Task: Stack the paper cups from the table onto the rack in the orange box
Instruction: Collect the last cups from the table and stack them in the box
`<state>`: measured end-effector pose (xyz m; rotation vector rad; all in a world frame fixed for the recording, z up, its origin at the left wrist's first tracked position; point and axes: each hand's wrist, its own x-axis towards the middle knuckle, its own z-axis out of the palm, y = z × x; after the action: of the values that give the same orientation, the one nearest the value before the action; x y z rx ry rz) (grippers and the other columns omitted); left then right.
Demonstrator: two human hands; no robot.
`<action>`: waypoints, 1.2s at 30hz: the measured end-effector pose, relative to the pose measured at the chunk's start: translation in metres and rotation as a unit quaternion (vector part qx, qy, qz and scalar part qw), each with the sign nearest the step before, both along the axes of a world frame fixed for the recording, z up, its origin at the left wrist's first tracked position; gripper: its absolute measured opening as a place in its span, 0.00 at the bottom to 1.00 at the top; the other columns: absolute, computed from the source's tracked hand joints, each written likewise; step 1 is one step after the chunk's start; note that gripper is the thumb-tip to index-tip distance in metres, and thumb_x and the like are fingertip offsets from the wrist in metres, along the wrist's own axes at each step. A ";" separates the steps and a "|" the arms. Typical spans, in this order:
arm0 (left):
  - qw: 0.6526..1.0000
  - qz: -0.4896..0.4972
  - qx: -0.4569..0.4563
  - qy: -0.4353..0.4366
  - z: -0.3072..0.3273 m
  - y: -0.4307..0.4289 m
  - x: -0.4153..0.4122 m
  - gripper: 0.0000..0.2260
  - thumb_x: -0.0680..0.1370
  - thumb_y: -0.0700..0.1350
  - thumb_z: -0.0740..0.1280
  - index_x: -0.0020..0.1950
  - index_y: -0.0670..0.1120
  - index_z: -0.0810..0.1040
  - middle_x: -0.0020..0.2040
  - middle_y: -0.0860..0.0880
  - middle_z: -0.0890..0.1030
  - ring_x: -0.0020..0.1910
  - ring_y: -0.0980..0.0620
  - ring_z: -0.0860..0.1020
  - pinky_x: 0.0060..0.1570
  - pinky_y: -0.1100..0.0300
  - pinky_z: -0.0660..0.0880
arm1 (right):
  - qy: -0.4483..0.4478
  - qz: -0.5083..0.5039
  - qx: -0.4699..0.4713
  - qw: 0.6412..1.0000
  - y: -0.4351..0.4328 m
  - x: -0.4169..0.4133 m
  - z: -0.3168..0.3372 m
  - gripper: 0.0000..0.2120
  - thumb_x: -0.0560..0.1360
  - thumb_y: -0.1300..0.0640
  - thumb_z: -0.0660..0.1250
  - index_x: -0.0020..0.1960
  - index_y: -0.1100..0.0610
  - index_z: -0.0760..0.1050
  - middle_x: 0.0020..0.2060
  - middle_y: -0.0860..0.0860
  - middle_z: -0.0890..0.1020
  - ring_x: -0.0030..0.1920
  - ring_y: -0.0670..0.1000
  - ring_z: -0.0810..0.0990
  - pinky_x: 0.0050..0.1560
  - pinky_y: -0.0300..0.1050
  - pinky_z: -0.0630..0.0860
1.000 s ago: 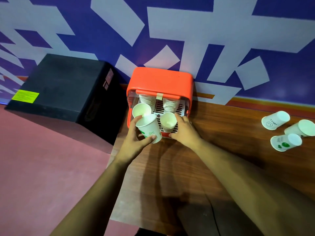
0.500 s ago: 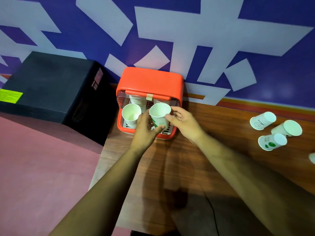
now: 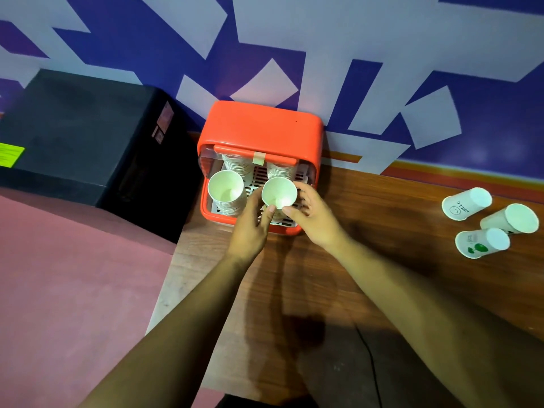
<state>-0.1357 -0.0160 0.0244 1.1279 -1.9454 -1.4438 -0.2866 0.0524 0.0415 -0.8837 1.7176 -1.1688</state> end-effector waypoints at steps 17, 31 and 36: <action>0.994 -0.013 0.004 -0.107 -0.027 -0.015 -0.012 0.22 0.83 0.40 0.61 0.77 0.45 0.65 0.71 0.43 0.73 0.72 0.46 0.69 0.69 0.54 0.67 | 0.204 -0.005 0.076 0.976 -0.015 0.005 -0.046 0.33 0.74 0.57 0.72 0.76 0.56 0.63 0.71 0.53 0.69 0.70 0.52 0.70 0.69 0.46 0.68; 0.989 0.012 0.019 -0.143 -0.033 -0.013 -0.012 0.21 0.83 0.45 0.62 0.76 0.44 0.66 0.72 0.43 0.72 0.71 0.44 0.72 0.71 0.46 0.69 | 0.244 0.001 0.110 0.964 -0.007 0.002 -0.041 0.30 0.74 0.57 0.72 0.73 0.56 0.67 0.67 0.53 0.72 0.65 0.53 0.74 0.65 0.45 0.71; 0.989 0.022 -0.034 -0.141 -0.013 0.037 -0.002 0.14 0.80 0.42 0.65 0.65 0.42 0.72 0.62 0.45 0.70 0.60 0.44 0.75 0.63 0.45 0.74 | 0.253 -0.023 0.114 0.960 0.040 -0.026 -0.024 0.24 0.74 0.54 0.71 0.68 0.58 0.73 0.63 0.53 0.74 0.61 0.54 0.76 0.63 0.52 0.74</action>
<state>-0.1381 0.0212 0.0113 1.3964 -2.1252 -1.2395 -0.3129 0.0921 0.0179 -1.0614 2.2413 -0.7862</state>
